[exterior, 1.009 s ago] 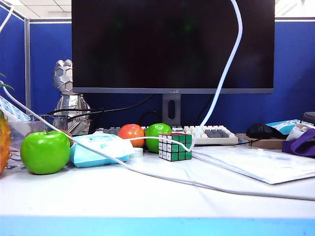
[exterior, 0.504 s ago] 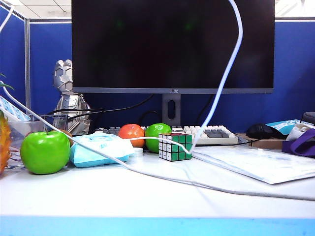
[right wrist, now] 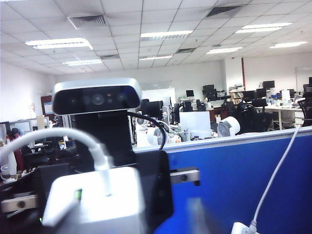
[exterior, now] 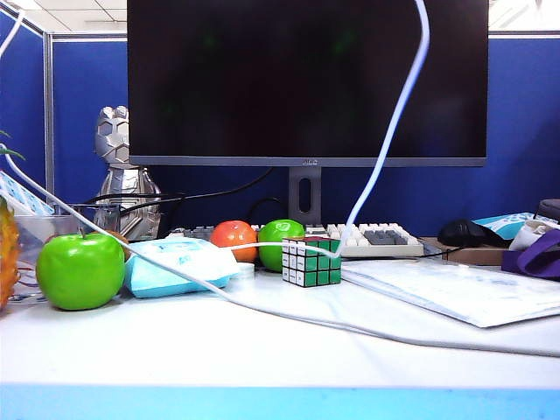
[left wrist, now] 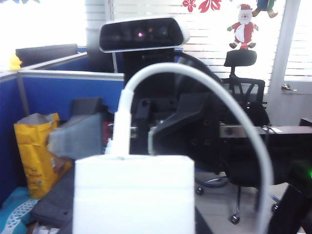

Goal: Pick up the Type-C charging cable and the charging base, insert one end of the Type-C charger into the corresponding slot on the base, and finally place the plugged-in charger back on the table.

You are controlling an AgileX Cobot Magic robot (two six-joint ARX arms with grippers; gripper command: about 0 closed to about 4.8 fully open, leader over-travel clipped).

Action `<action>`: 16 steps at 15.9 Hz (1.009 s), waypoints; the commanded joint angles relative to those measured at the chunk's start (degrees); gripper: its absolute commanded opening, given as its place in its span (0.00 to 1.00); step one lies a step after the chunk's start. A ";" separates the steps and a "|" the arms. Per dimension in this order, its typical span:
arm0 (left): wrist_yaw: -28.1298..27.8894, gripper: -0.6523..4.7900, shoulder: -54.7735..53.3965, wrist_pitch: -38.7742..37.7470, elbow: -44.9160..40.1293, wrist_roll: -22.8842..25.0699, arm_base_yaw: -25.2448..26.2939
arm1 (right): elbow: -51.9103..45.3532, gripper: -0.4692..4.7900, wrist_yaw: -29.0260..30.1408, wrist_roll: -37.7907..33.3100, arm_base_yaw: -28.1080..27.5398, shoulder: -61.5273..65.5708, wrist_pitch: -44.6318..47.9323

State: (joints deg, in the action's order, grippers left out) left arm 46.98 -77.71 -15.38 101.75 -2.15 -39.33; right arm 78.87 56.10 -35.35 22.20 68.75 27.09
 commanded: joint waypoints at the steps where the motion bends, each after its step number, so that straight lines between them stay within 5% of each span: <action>1: -0.20 0.11 0.42 6.23 1.05 0.07 -0.22 | -0.37 0.59 1.90 0.74 -1.16 -0.68 -1.75; 12: -0.04 0.11 0.35 -2.03 1.05 2.19 -0.22 | 0.04 0.53 0.09 -1.81 -1.75 -2.21 6.01; 16: 3.85 0.11 0.24 -4.02 1.05 2.78 -0.24 | 0.04 0.53 -0.50 -4.22 -1.62 -2.01 7.65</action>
State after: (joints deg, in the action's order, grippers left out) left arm 50.19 -77.71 -20.45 102.54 0.40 -39.51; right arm 78.72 55.94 -39.13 20.56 66.83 34.02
